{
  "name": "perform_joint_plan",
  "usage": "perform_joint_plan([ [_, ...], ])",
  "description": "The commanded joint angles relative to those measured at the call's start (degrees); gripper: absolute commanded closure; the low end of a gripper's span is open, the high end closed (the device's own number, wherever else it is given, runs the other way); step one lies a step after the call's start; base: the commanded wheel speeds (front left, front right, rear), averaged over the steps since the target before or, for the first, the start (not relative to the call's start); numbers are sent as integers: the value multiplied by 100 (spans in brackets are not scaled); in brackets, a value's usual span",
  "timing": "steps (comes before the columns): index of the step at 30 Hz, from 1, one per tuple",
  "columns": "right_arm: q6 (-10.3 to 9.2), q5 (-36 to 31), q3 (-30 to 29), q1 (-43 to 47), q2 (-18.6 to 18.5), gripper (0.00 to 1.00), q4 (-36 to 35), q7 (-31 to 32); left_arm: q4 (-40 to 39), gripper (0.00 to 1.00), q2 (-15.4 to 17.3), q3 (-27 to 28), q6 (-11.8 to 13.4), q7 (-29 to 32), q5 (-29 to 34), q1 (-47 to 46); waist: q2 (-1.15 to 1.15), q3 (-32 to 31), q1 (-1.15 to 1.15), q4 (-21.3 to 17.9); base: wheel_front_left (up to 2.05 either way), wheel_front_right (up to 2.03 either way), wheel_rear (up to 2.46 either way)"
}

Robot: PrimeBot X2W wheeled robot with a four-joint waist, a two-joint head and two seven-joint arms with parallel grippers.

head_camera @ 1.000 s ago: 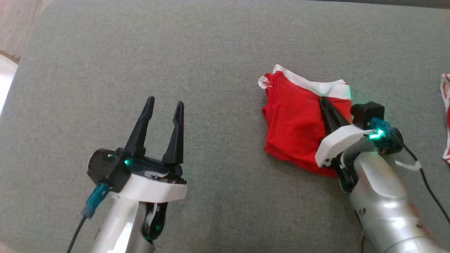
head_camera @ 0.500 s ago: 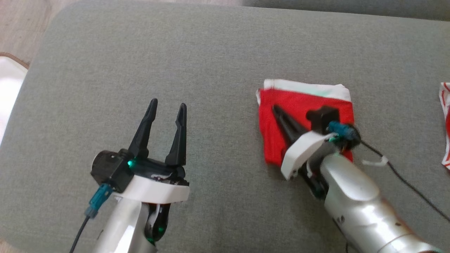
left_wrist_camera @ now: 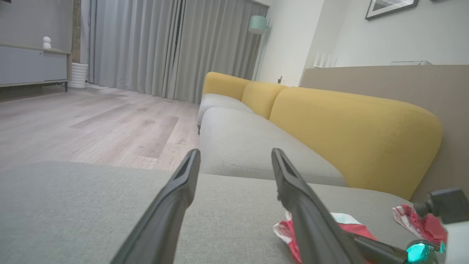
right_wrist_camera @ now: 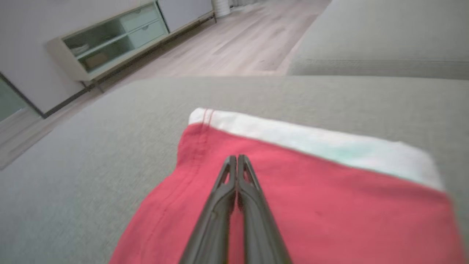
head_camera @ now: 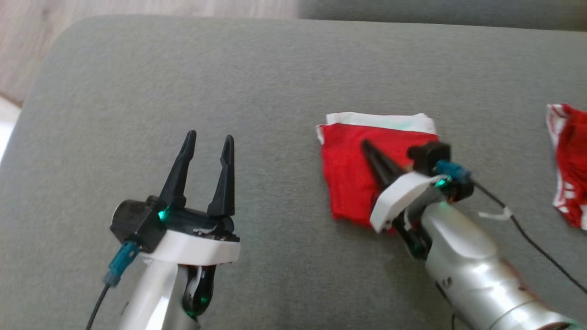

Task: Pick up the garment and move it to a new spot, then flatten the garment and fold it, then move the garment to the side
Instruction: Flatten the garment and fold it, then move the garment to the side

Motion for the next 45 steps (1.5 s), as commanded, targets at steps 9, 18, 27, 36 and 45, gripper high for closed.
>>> perform_joint_plan([
  [9, -5, -983, -2051, 584, 57, 0, -1927, -119, -261, 0, 24, 433, 27, -29, 106, 106, 0, -421, 0, -772, 0, 0, 0],
  [18, -5, -1694, -3021, 1802, 74, 0, -3023, -120, -246, 0, 24, 567, 14, -29, 163, 284, 0, -616, 0, -1157, 0, 0, 0],
  [27, -5, -1573, -3009, 2517, 77, 0, -3479, -120, -236, 0, 24, 781, 6, -29, 148, 513, 0, -729, 0, -1257, 0, 0, 0],
  [36, -5, -1550, -3030, 2477, 78, 0, -3464, -120, -235, 0, 24, 699, -7, -29, 182, 524, 0, -689, 0, -1140, 0, 0, 0],
  [45, -5, -1573, -2737, 2079, 78, 0, -3100, 304, -221, 0, 24, 508, -20, -29, 142, 386, 0, -404, 0, -799, 0, 0, 0],
])
